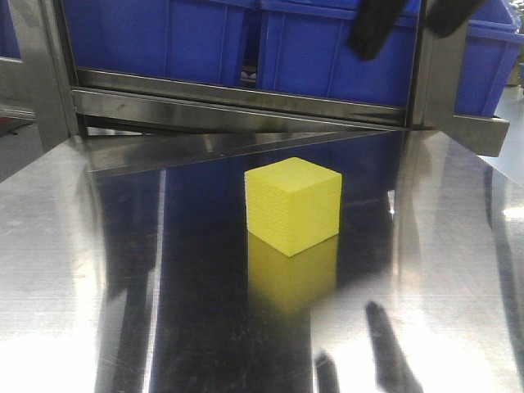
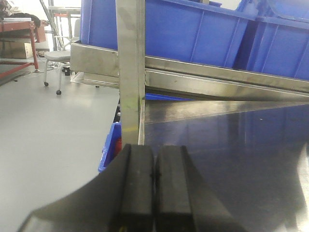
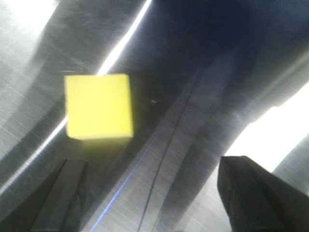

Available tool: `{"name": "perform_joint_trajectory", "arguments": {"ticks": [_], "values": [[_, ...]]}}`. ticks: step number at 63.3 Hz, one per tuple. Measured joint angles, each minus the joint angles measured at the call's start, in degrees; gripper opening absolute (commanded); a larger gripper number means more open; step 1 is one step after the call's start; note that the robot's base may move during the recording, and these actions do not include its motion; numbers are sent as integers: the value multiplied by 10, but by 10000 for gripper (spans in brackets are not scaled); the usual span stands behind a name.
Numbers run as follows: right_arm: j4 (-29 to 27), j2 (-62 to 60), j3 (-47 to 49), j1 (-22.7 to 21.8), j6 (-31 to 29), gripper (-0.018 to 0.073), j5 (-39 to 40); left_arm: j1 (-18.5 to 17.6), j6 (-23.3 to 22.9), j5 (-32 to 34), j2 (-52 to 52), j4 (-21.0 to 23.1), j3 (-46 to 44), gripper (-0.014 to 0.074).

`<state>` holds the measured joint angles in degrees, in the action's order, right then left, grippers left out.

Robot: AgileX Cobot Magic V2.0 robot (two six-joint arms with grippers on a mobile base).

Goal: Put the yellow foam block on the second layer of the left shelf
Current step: 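Lower the open right gripper over the yellow foam cube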

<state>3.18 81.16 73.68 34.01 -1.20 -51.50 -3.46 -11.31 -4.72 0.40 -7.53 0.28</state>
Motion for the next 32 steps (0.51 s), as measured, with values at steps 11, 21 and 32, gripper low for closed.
{"name": "perform_joint_trajectory", "arguments": {"ticks": [11,21,32], "values": [[0,76,45,33,-2,612,-2,0,0,0,0,0,0,137],[0,124,67,46,-5,612,-4,0,0,0,0,0,0,137],[0,155,68,46,-6,612,-7,0,0,0,0,0,0,137]]}}
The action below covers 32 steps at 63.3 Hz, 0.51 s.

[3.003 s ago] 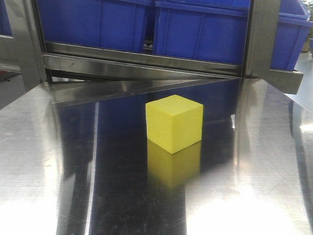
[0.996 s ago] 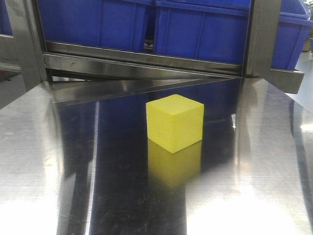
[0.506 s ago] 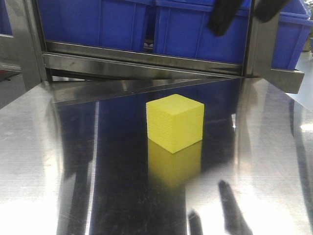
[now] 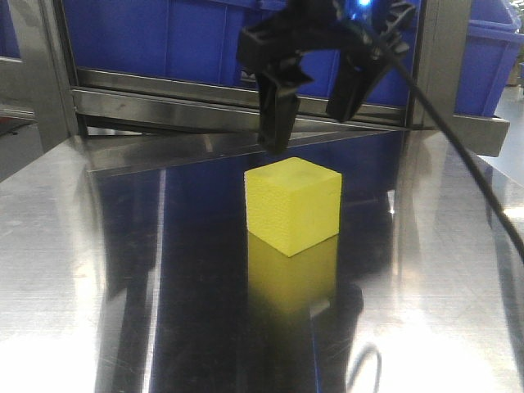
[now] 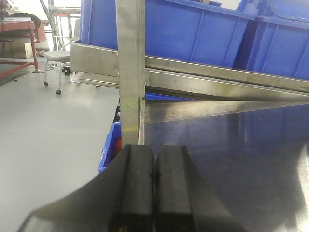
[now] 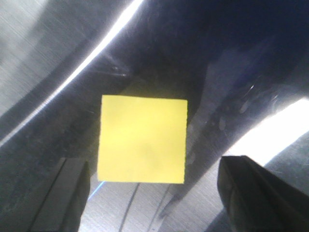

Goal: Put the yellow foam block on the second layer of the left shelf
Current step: 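Lower the open right gripper over the yellow foam cube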

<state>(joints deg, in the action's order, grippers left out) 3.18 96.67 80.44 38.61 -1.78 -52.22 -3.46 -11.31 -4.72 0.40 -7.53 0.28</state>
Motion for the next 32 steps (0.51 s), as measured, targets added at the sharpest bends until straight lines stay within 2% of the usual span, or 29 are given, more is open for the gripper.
{"name": "perform_joint_trajectory", "arguments": {"ticks": [32], "values": [[0,47,2,0,0,612,25,0,0,0,0,0,0,137]]}}
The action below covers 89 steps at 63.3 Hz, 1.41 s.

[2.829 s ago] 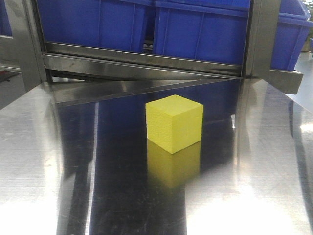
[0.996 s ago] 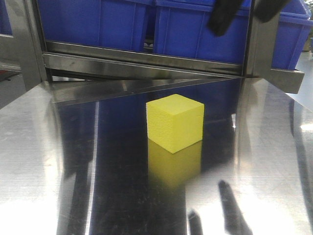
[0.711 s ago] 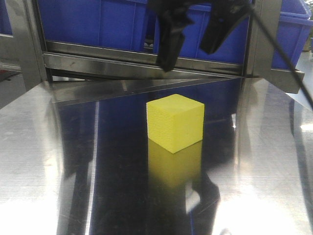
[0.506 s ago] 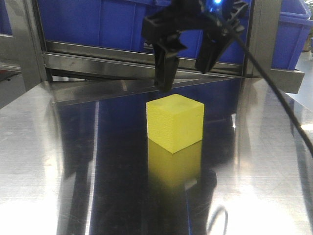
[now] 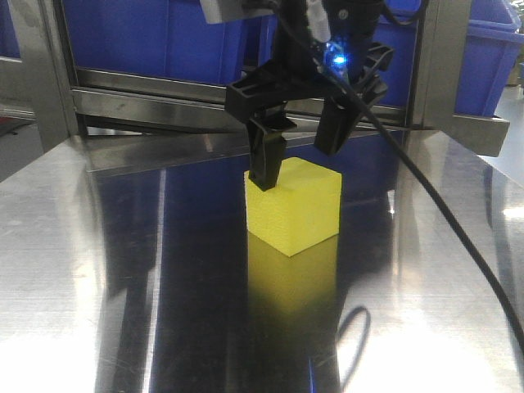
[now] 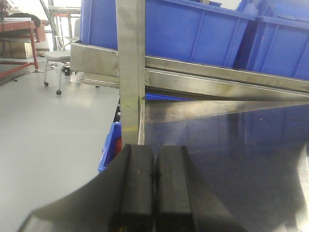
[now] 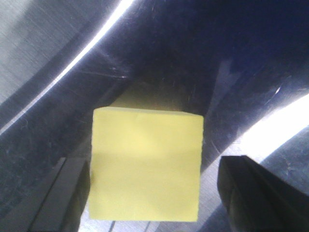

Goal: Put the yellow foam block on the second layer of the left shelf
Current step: 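Lower the open right gripper over the yellow foam cube, then close the right gripper on the yellow cube and lift it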

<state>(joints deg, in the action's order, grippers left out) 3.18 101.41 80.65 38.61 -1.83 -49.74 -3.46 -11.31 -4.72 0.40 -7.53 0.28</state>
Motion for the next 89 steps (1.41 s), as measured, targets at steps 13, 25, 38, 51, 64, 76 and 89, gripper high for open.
{"name": "perform_joint_trajectory", "arguments": {"ticks": [13,25,38,51,64,76,89], "values": [[-1,10,1,0,0,612,2,0,0,0,0,0,0,137],[-4,27,2,0,0,612,6,0,0,0,0,0,0,137],[-8,54,2,-3,0,611,7,0,0,0,0,0,0,137],[-8,63,2,-5,0,453,7,0,0,0,0,0,0,137],[-8,62,2,-7,0,286,6,0,0,0,0,0,0,137],[-8,27,-15,-18,-1,287,32,0,0,0,0,0,0,137],[-8,-81,-107,-64,-1,287,106,0,0,0,0,0,0,137]]}}
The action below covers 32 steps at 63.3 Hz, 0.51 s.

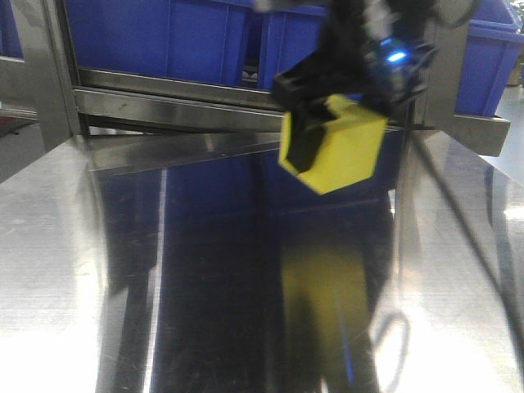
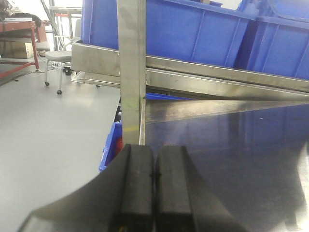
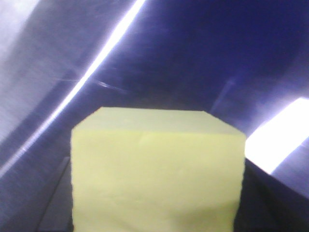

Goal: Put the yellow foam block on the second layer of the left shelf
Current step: 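Close the right gripper on the yellow cube and lift it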

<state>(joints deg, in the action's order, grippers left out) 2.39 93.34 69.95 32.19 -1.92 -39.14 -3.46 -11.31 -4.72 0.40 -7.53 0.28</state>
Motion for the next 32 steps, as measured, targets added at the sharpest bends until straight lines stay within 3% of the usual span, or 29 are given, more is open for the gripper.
{"name": "perform_joint_trajectory", "arguments": {"ticks": [32], "values": [[4,-348,-284,-201,0,287,67,0,0,0,0,0,0,137]]}}
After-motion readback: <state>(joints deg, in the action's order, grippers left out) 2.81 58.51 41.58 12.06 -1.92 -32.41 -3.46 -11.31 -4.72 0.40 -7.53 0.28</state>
